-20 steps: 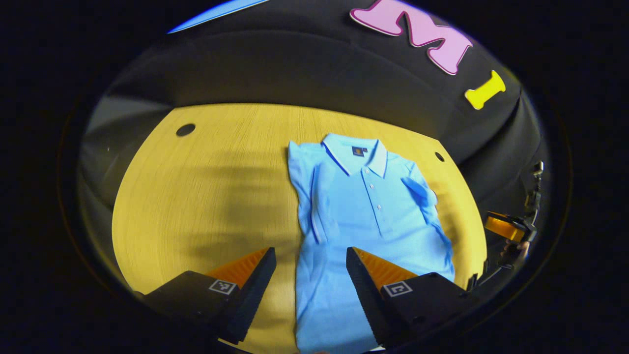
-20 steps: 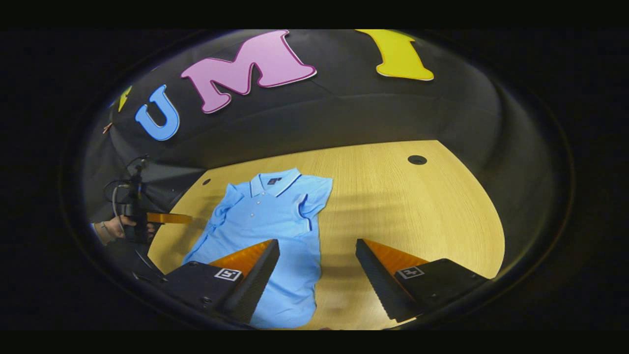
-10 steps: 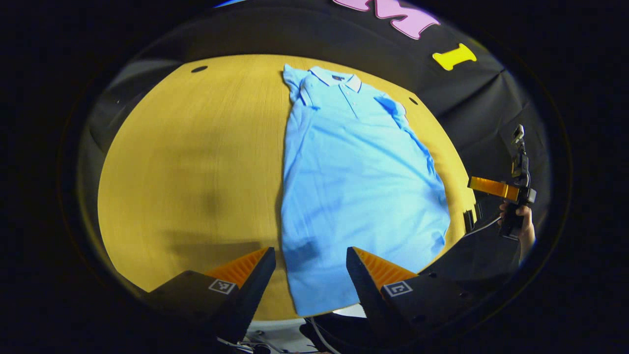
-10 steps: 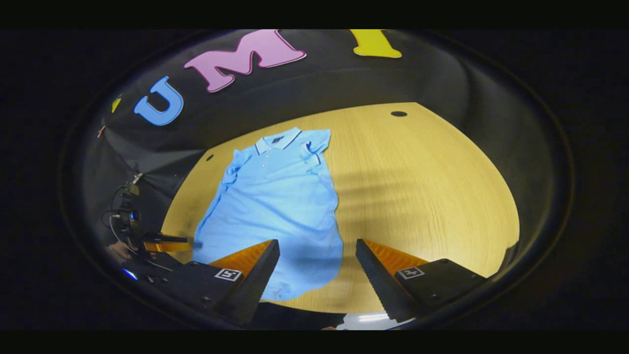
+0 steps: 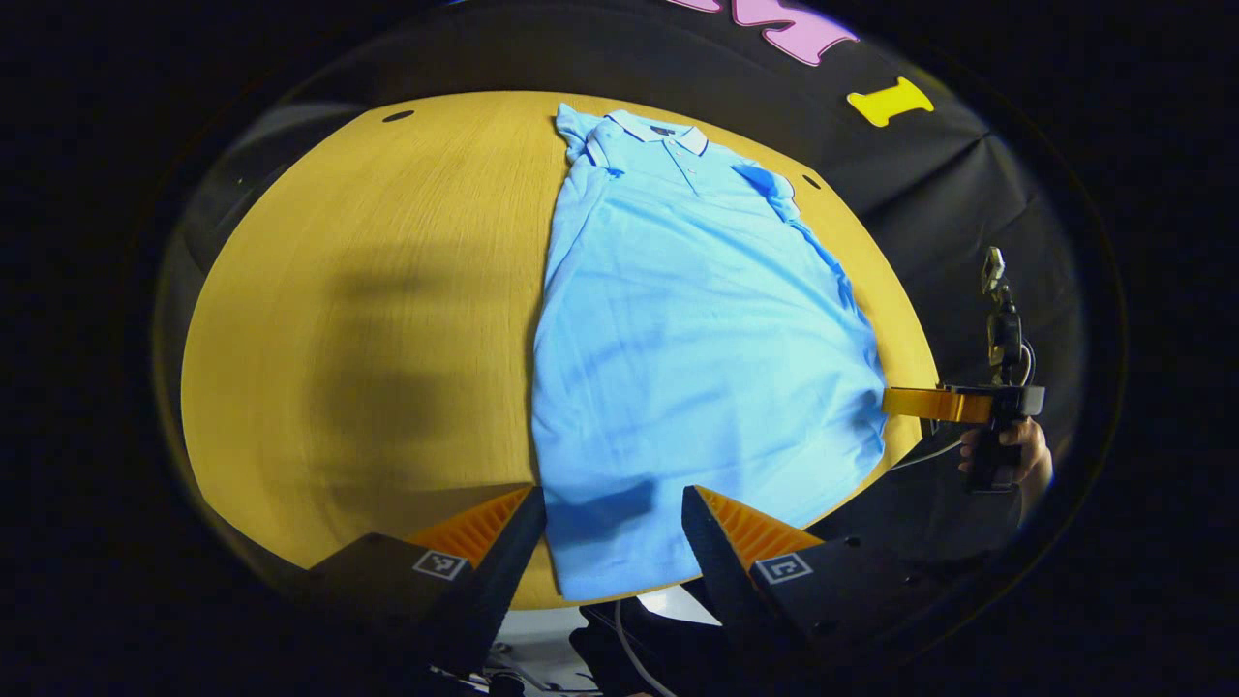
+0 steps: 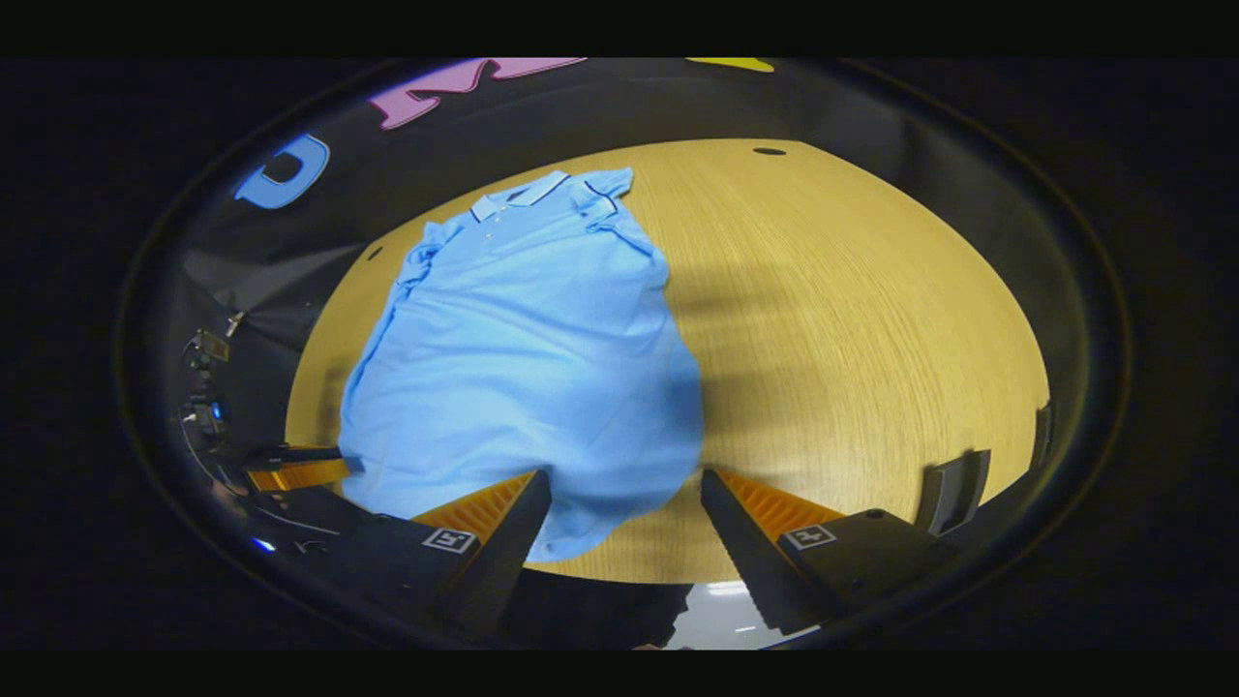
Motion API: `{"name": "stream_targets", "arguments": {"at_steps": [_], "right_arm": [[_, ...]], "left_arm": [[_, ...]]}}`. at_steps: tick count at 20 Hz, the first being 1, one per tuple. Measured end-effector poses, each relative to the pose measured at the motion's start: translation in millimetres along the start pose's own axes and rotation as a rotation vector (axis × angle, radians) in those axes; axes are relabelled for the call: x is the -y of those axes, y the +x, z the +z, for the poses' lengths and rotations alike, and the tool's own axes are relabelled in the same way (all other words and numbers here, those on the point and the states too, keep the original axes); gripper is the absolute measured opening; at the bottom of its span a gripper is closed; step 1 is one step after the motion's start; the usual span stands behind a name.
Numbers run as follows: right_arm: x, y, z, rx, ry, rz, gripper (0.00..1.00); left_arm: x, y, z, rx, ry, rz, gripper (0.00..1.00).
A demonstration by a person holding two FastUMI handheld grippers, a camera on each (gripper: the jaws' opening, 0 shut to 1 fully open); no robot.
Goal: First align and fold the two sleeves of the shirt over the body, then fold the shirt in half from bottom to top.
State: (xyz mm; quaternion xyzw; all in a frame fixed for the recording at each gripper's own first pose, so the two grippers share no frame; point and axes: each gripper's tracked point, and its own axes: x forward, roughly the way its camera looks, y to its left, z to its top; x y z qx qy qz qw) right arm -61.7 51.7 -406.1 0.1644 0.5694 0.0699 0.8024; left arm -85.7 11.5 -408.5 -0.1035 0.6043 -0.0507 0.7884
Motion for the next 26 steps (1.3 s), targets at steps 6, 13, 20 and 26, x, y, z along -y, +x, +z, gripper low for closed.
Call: {"name": "stream_targets", "arguments": {"at_steps": [6, 13, 20, 26], "right_arm": [[-19.6, 11.3, 1.4, -0.056, -0.095, -0.042, 0.83], [-41.8, 18.2, 2.2, -0.078, 0.148, 0.160, 0.12], [-47.2, 16.2, 7.2, -0.017, 0.196, 0.323, 0.12], [-90.9, -2.2, 15.8, -0.029, 0.236, 0.570, 0.12]], "left_arm": [[-1.6, 6.4, -1.2, -0.005, 0.034, 0.061, 0.90], [12.4, 25.0, 11.1, 0.054, 0.142, 0.057, 0.11], [17.7, 10.5, 36.9, 0.121, -0.010, -0.073, 0.06], [29.7, -0.3, 51.8, 0.190, 0.026, -0.112, 0.06]]}}
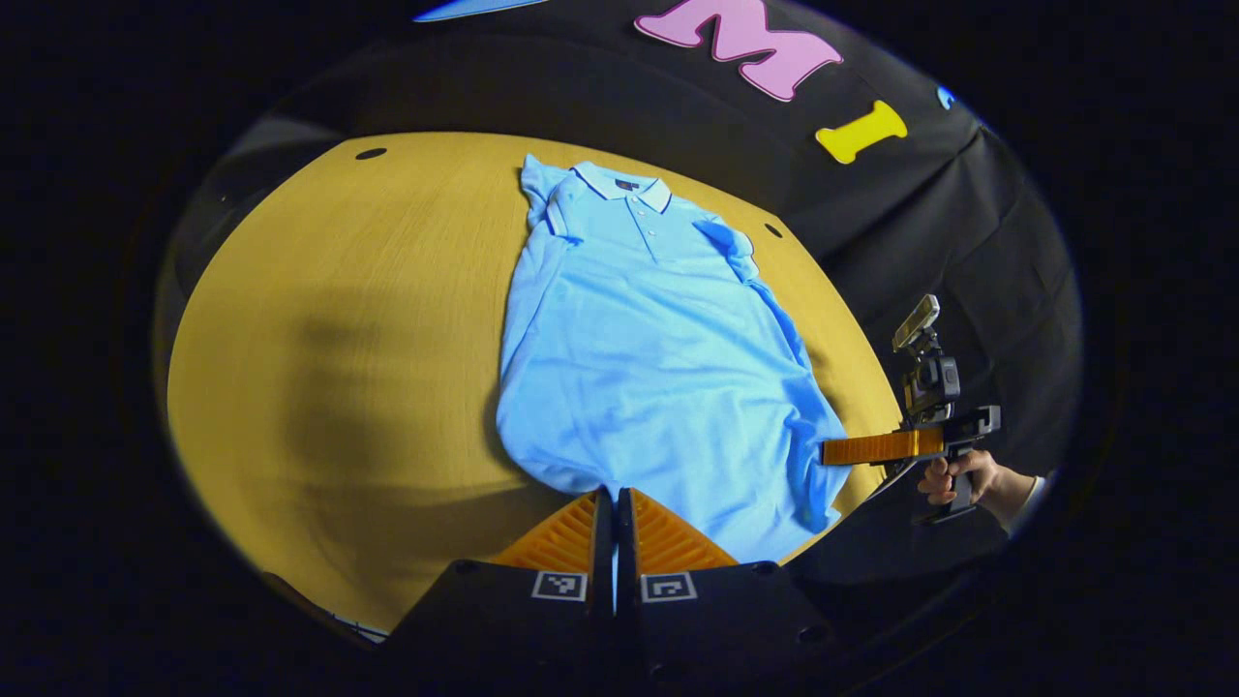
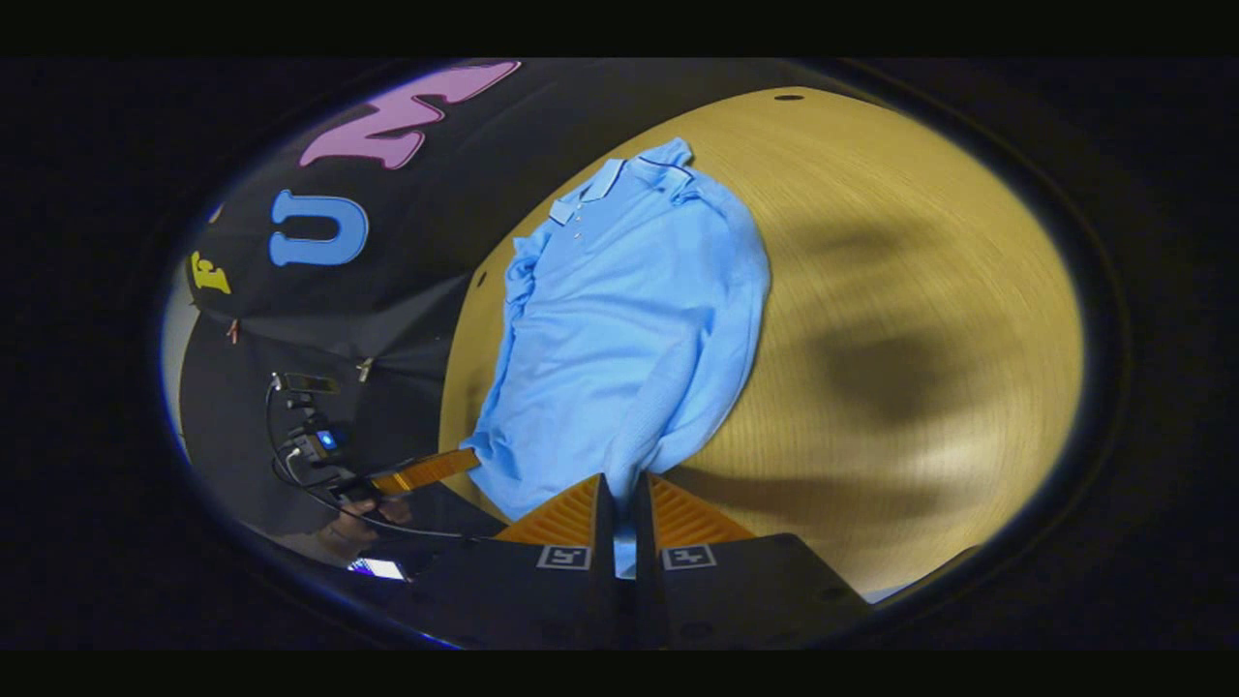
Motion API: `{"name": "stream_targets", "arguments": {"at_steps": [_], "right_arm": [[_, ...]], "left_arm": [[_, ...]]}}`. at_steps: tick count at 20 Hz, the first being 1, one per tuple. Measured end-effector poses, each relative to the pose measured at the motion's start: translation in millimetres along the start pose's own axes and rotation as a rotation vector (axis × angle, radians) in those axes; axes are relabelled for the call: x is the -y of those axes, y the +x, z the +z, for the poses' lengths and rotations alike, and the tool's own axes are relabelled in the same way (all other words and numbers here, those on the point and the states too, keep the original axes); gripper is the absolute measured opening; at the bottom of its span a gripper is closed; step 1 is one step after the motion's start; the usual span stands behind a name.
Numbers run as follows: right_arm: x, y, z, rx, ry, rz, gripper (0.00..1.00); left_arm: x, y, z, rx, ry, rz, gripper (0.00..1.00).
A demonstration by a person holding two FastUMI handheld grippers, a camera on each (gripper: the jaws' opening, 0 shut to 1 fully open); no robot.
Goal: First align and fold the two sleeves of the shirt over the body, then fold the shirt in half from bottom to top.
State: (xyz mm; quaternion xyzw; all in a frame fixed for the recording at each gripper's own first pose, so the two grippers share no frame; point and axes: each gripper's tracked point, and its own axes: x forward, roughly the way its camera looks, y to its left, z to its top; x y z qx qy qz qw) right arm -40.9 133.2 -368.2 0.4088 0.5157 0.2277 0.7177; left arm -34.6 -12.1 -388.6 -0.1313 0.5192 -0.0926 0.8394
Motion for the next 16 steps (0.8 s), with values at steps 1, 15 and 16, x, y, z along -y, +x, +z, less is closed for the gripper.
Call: {"name": "stream_targets", "arguments": {"at_steps": [1, 15, 16], "right_arm": [[-8.0, 0.0, 4.9, 0.009, 0.008, 0.028, 0.17], [-97.3, -43.1, 225.9, 0.307, -0.224, 0.148, 0.11], [-102.2, -40.5, 250.4, 0.327, -0.246, 0.148, 0.11]], "left_arm": [[3.1, -0.9, 2.2, 0.003, 0.001, -0.004, 0.06], [23.7, -18.0, 246.6, 0.341, 0.070, -0.030, 0.06], [17.1, -14.3, 269.5, 0.364, 0.077, -0.003, 0.06]]}}
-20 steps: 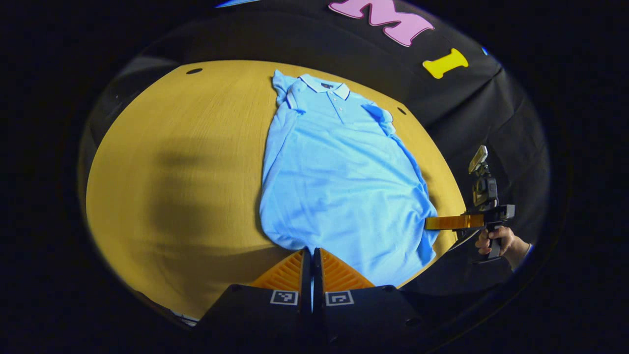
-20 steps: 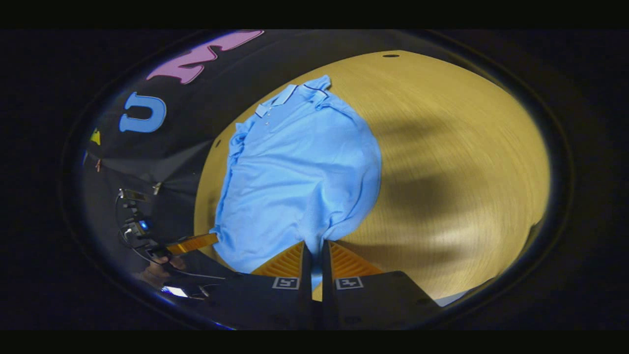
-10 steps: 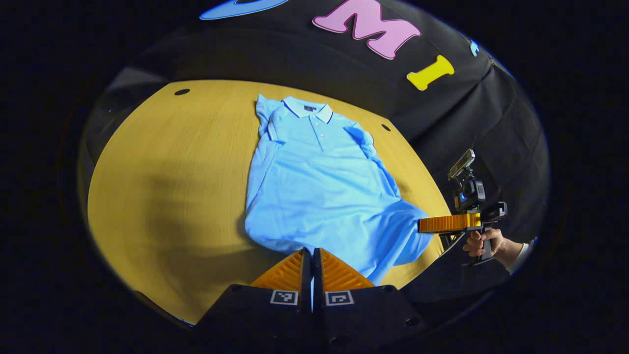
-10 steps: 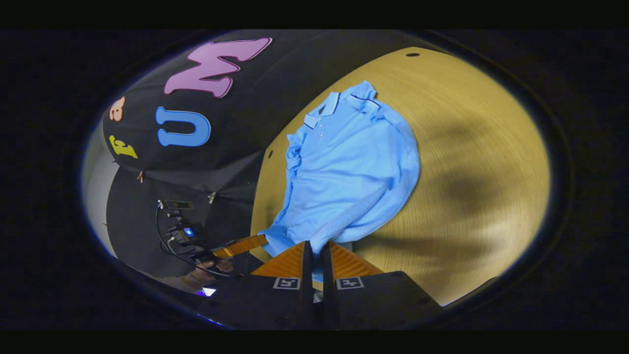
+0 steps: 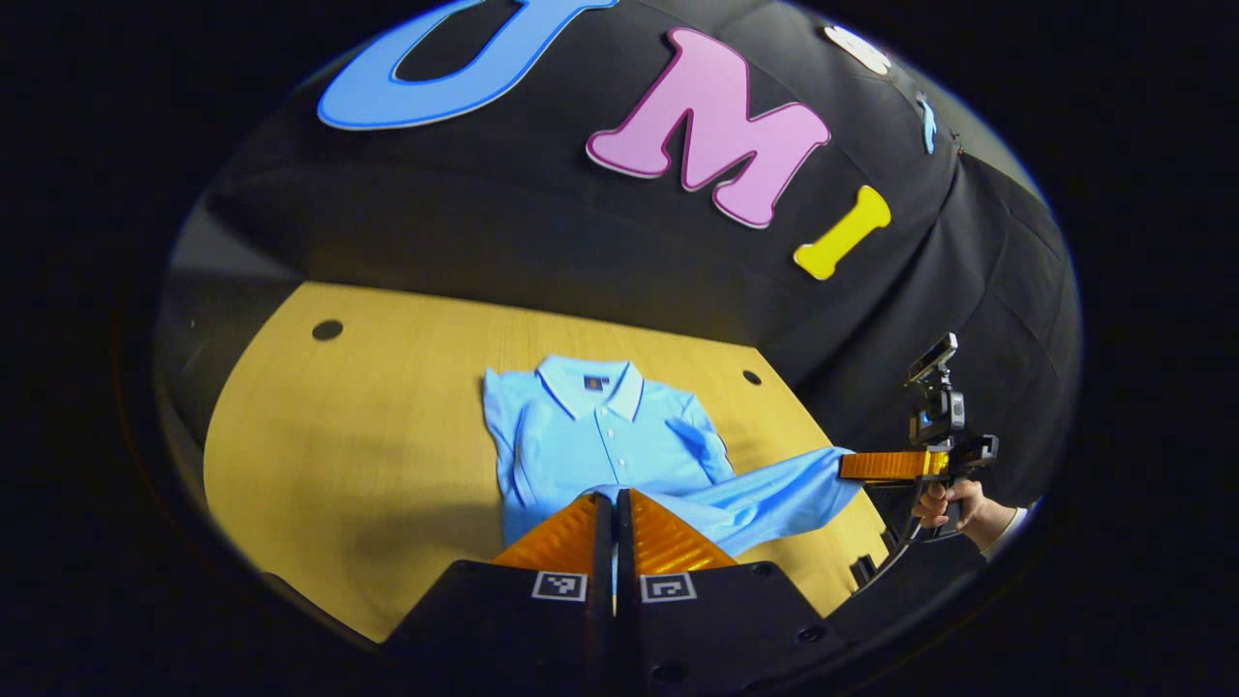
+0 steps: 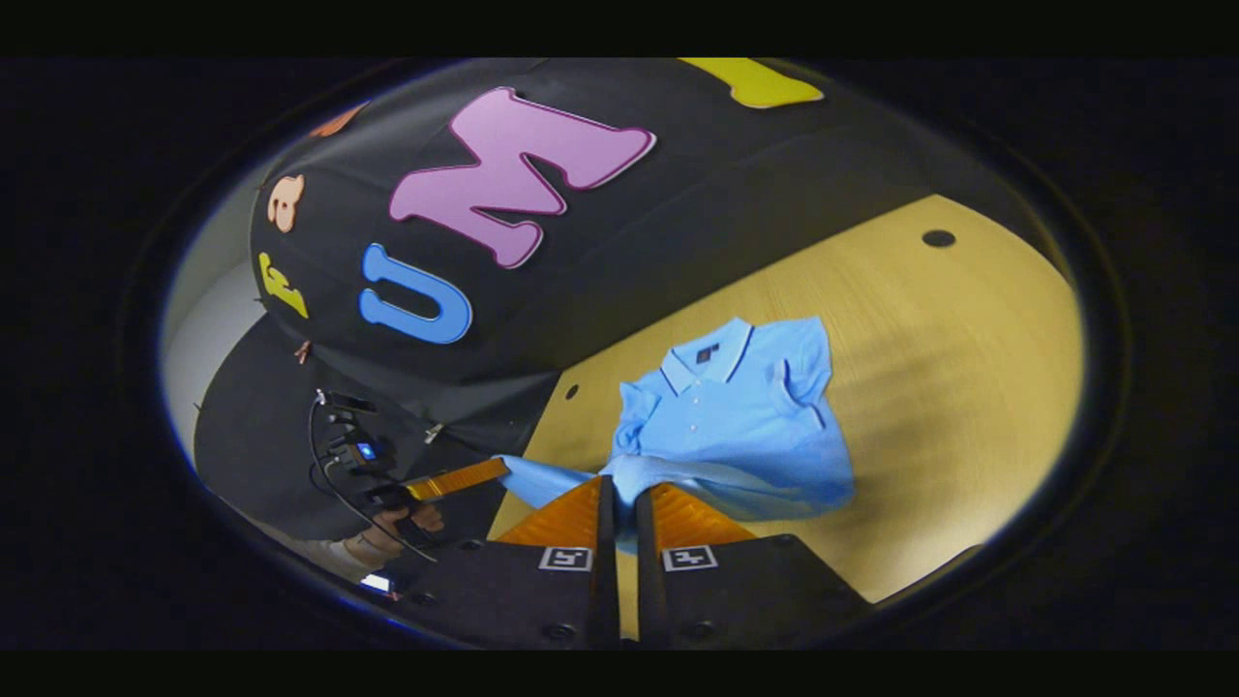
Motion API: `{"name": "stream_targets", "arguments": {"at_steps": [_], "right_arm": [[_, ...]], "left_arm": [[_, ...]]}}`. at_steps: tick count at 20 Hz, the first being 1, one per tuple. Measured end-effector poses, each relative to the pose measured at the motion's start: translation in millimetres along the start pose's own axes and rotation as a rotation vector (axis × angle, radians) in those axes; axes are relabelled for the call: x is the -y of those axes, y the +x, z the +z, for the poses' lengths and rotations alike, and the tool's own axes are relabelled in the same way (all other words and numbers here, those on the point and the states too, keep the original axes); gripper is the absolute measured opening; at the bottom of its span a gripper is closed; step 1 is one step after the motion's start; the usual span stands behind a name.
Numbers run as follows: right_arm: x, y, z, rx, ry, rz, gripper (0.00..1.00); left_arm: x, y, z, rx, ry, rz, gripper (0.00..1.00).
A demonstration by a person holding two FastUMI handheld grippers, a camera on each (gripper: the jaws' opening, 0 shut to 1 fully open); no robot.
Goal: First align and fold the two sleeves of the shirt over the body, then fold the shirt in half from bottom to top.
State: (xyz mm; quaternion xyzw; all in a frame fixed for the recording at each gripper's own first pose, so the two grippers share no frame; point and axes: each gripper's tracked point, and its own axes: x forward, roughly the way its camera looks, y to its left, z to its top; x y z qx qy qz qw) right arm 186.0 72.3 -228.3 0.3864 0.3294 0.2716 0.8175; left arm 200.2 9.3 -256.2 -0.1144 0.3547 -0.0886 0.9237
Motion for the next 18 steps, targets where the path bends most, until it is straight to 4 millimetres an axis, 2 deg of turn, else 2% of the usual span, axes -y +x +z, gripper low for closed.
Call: {"name": "stream_targets", "arguments": {"at_steps": [1, 3, 4, 5, 6, 7, 9, 10, 12, 13, 14, 16, 17, 18], "right_arm": [[3.1, 9.7, 20.1, 0.018, -0.015, -0.003, 0.11], [22.3, 37.5, 53.5, 0.035, -0.067, -0.049, 0.12], [31.9, 54.5, 68.2, 0.041, -0.096, -0.072, 0.18], [41.9, 71.3, 82.4, 0.041, -0.110, -0.097, 0.11], [50.7, 89.8, 93.2, 0.043, -0.117, -0.122, 0.17], [58.3, 107.4, 101.3, 0.039, -0.120, -0.134, 0.17], [76.4, 138.0, 108.0, 0.023, -0.143, -0.183, 0.18], [86.1, 150.4, 108.7, 0.009, -0.157, -0.213, 0.12], [114.7, 175.8, 107.3, -0.013, -0.169, -0.285, 0.11], [131.4, 185.0, 106.4, -0.026, -0.167, -0.335, 0.12], [145.8, 189.0, 103.1, -0.034, -0.167, -0.371, 0.18], [157.7, 202.3, 97.1, -0.039, -0.164, -0.410, 0.14], [162.8, 207.6, 92.8, -0.044, -0.154, -0.417, 0.12], [171.1, 210.2, 90.3, -0.056, -0.148, -0.440, 0.16]], "left_arm": [[-6.7, 10.4, 18.9, 0.020, 0.009, 0.019, 0.06], [-22.7, 38.9, 46.0, 0.041, 0.013, 0.054, 0.06], [-31.2, 54.7, 54.1, 0.038, 0.018, 0.076, 0.06], [-39.0, 70.6, 62.2, 0.035, 0.027, 0.100, 0.06], [-46.5, 85.9, 66.1, 0.024, 0.030, 0.125, 0.06], [-49.1, 102.7, 72.8, 0.011, 0.027, 0.148, 0.06], [-64.8, 133.2, 78.0, -0.005, 0.025, 0.186, 0.06], [-74.1, 146.6, 78.3, -0.019, 0.020, 0.207, 0.06], [-95.2, 169.6, 71.5, -0.059, 0.020, 0.247, 0.06], [-103.8, 181.1, 67.5, -0.080, 0.028, 0.271, 0.06], [-112.8, 190.4, 59.2, -0.107, 0.034, 0.305, 0.06], [-119.5, 205.2, 41.9, -0.157, 0.053, 0.351, 0.06], [-120.6, 210.5, 40.0, -0.153, 0.044, 0.366, 0.06], [-119.9, 214.6, 41.3, -0.142, 0.022, 0.370, 0.06]]}}
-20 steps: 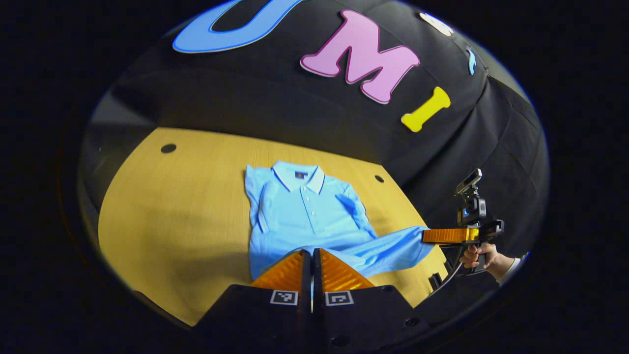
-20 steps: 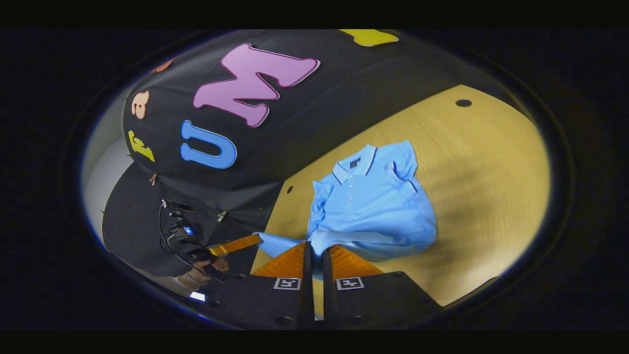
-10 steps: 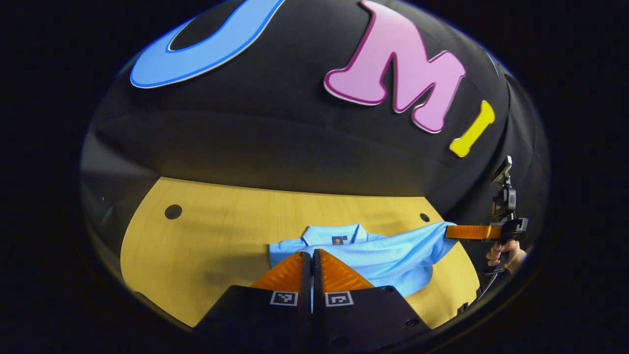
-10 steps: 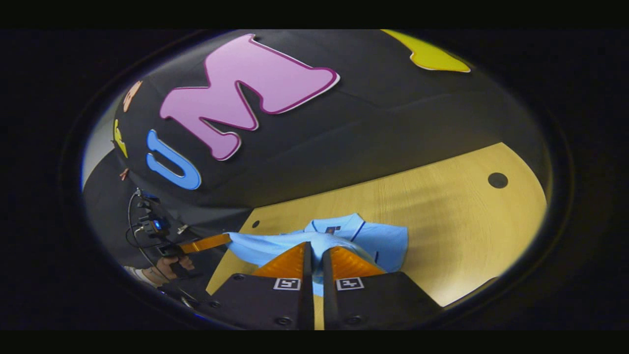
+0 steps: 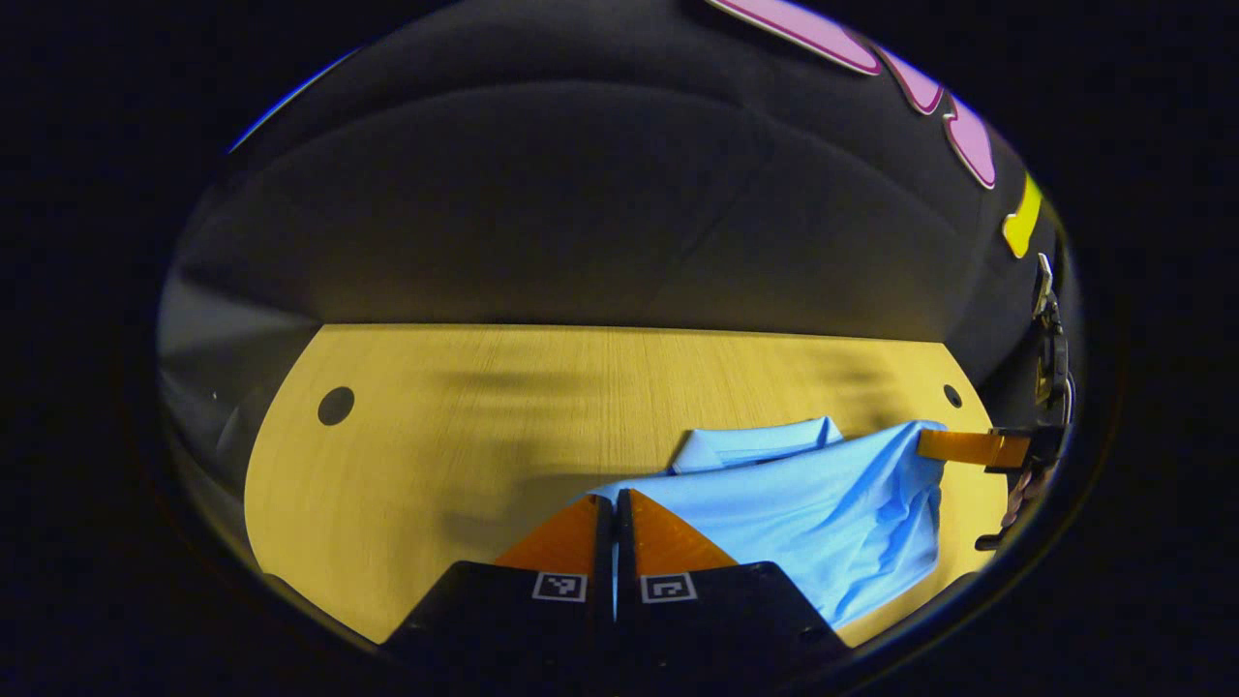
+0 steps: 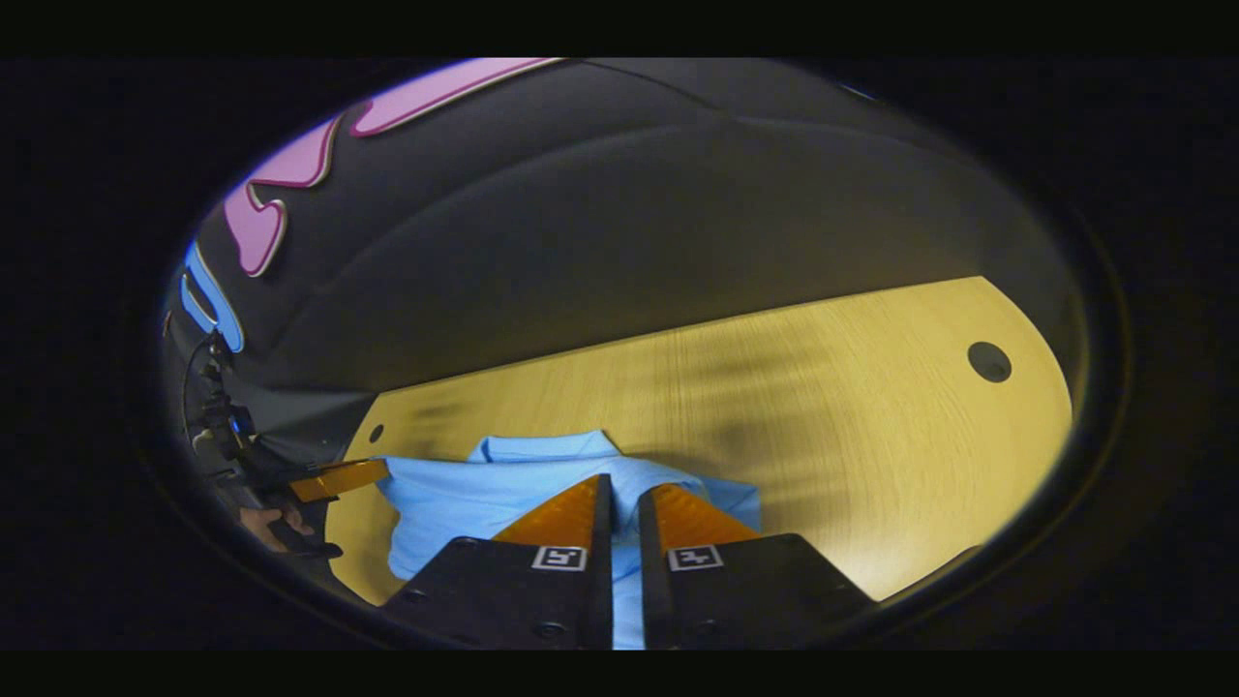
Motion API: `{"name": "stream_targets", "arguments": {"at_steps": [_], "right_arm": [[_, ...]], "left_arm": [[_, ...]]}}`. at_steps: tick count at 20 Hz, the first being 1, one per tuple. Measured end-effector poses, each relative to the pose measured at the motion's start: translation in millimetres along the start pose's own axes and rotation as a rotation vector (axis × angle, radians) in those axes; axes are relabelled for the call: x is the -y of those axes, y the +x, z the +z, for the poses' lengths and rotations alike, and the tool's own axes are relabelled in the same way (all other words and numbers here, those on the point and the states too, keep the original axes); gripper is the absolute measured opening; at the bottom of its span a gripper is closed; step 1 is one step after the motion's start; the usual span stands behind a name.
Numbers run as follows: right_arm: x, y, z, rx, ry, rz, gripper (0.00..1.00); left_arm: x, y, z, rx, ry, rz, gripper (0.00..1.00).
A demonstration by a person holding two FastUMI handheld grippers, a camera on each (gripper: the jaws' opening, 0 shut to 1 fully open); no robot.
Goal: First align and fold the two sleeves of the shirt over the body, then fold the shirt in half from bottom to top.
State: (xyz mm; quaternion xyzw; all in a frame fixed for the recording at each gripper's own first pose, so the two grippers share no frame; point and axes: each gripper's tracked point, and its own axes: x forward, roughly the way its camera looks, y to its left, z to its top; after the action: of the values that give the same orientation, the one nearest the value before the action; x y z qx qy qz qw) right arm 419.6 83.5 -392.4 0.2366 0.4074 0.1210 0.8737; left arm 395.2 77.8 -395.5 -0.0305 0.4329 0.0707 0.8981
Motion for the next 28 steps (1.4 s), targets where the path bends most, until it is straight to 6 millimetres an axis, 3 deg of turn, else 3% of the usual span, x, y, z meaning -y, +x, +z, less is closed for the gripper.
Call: {"name": "stream_targets", "arguments": {"at_steps": [3, 4, 5, 6, 7, 8, 11, 14, 19, 21, 24, 28], "right_arm": [[3.5, -5.8, -4.1, -0.003, -0.033, -0.017, 0.83], [8.7, -12.6, -0.7, 0.011, -0.071, -0.028, 0.80], [10.5, -22.6, 1.9, 0.029, -0.108, -0.033, 0.94], [7.2, -35.0, 4.1, 0.046, -0.143, -0.036, 0.87], [5.2, -47.5, 5.6, 0.066, -0.173, -0.034, 0.98], [5.7, -63.3, 8.4, 0.089, -0.203, -0.044, 0.98], [-4.2, -115.7, 17.8, 0.172, -0.295, -0.077, 0.98], [-33.8, -179.6, 24.5, 0.293, -0.380, -0.114, 0.98], [-103.7, -303.6, 13.5, 0.520, -0.442, -0.152, 0.98], [-134.5, -360.0, -0.8, 0.610, -0.428, -0.161, 0.99], [-163.0, -440.5, -35.0, 0.751, -0.394, -0.210, 0.97], [-189.4, -506.3, -93.9, 0.795, -0.392, -0.247, 0.97]], "left_arm": [[1.0, 1.3, -5.7, -0.011, 0.001, -0.022, 0.11], [1.4, -6.9, -5.2, 0.004, 0.029, -0.032, 0.26], [-1.3, -14.4, -0.6, 0.045, 0.071, -0.031, 0.41], [-6.1, -25.4, -1.6, 0.064, 0.094, -0.019, 0.56], [-8.3, -38.9, -2.8, 0.071, 0.104, -0.009, 0.71], [-8.3, -55.2, -5.0, 0.082, 0.101, -0.010, 0.81], [-4.7, -117.5, 7.0, 0.182, 0.084, -0.036, 0.83], [-5.3, -196.9, 10.7, 0.321, 0.148, -0.028, 0.88], [14.2, -340.2, -17.6, 0.495, 0.171, -0.085, 0.91], [12.9, -384.4, -38.0, 0.541, 0.153, -0.096, 0.95], [7.5, -440.1, -65.8, 0.609, 0.094, -0.091, 0.95], [-0.7, -500.4, -95.1, 0.681, 0.036, -0.088, 0.95]]}}
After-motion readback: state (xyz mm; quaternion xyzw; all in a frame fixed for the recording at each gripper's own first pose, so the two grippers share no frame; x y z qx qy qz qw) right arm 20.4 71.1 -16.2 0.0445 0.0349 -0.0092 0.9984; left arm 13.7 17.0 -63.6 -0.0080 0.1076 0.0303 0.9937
